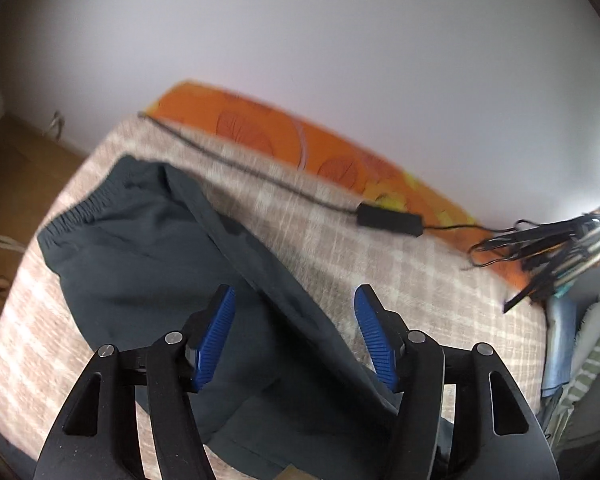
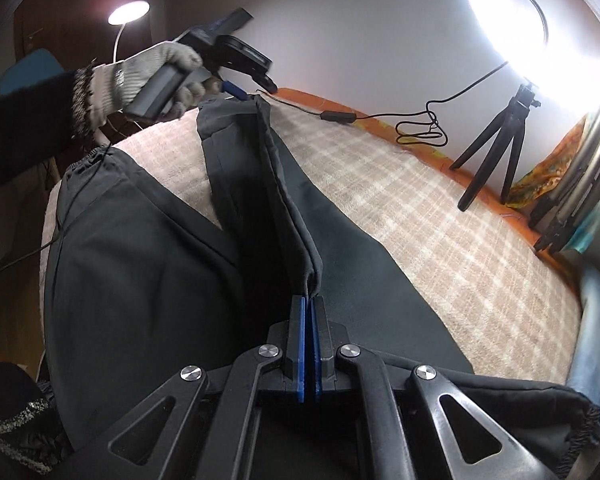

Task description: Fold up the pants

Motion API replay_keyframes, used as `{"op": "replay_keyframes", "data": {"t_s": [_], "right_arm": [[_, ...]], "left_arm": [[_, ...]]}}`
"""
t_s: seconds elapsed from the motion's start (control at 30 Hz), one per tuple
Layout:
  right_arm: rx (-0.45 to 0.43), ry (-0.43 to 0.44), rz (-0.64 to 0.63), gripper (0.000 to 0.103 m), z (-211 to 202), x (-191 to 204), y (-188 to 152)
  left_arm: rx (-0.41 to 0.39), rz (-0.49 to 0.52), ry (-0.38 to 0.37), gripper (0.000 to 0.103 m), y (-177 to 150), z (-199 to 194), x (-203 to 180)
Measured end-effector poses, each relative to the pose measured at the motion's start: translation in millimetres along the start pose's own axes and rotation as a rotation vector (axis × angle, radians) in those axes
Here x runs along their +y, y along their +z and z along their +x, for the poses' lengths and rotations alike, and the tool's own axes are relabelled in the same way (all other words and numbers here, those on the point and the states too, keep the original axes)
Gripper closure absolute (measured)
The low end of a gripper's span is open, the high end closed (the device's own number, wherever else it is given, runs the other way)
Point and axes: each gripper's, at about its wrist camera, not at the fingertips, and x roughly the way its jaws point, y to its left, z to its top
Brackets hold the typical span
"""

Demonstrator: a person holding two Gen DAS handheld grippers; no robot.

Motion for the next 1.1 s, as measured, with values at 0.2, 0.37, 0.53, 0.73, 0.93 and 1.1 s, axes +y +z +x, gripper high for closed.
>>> {"op": "replay_keyframes", "data": {"t_s": [0.2, 0.37, 0.53, 0.73, 0.93, 1.1], "right_arm": [[-0.047, 0.010, 0.035, 0.103, -13.9, -9.5, -2.5], [-0.062, 0.006, 0.018, 0.103, -22.6, -5.7, -4.7], [-0.070, 0.009, -0.011, 0.103, -30.5, 3.1, -8.4], [-0.074, 0.003, -0.019, 0.103, -33.7, 10.3, -17.8], [-0.089, -0.019, -0.009, 0.103, -37.1, 11.1, -22.1], [-0.114, -0.045, -0.009, 0.103, -51.4, 14.8, -21.2]], "left_arm": [[0.053, -0.033, 0.048, 0.043, 0.7, 15.8, 5.3], [0.054, -0.082, 0.052, 0.044, 3.5, 23.9, 8.7], [0.073, -0.017, 0.114, 0.049, 4.0, 35.7, -7.1], [-0.013, 0.035, 0.130, 0.102, -3.1, 32.5, -9.0], [-0.153, 0.003, 0.048, 0.103, -12.5, -21.9, 8.4], [-0.241, -0.043, -0.010, 0.103, -35.1, -78.7, 38.8]]}}
